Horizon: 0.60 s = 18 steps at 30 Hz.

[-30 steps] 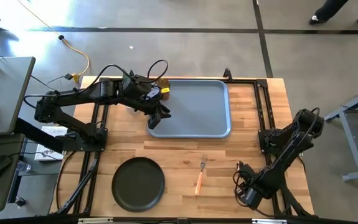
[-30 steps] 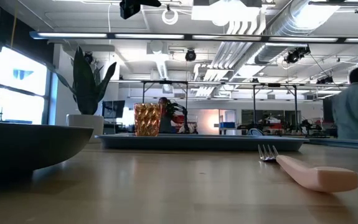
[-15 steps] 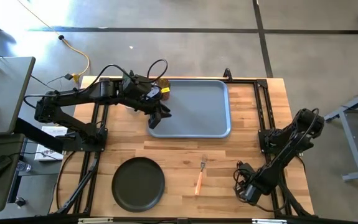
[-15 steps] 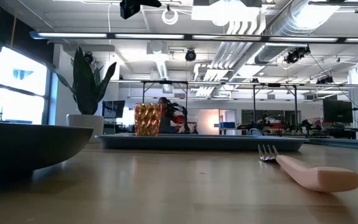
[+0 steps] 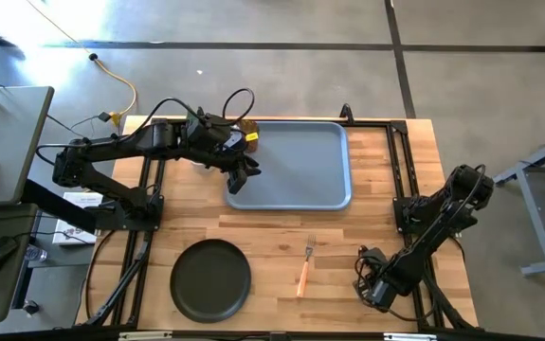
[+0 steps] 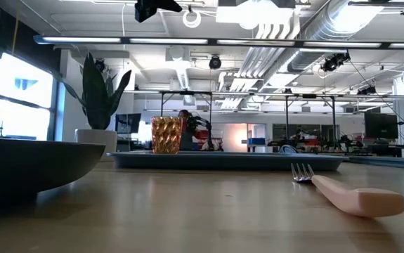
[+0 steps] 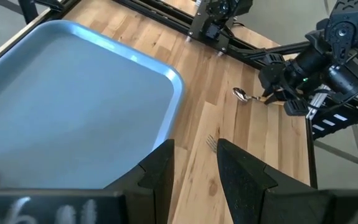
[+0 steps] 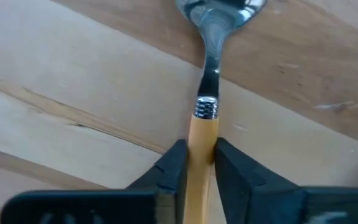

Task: Pick and place plate/cup/fork/spoon on tray
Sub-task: Put the yellow spoon to the right of the blue tray

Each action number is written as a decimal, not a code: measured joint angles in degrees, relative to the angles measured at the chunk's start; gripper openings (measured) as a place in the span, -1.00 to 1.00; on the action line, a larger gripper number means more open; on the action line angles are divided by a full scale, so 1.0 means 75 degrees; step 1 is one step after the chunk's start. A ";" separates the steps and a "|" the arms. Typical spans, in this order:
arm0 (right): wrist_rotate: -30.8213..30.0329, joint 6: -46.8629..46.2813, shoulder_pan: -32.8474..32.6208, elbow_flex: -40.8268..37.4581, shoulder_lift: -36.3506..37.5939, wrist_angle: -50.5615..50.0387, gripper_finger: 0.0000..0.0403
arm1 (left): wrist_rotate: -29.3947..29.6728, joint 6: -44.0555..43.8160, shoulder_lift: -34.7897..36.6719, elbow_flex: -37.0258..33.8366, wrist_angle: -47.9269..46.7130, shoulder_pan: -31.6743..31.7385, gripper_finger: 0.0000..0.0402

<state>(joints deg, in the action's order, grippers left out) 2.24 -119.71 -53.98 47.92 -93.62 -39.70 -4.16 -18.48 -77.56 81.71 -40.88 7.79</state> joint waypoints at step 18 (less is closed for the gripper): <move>-0.0558 -0.0468 0.0000 -0.0012 0.0412 0.0343 -0.89 | -0.0003 0.0006 0.0000 0.0000 -0.0003 0.0000 -0.45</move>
<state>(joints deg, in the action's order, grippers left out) -1.95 -123.22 -53.98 47.83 -90.53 -37.13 -4.19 -18.44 -77.56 81.71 -40.91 7.79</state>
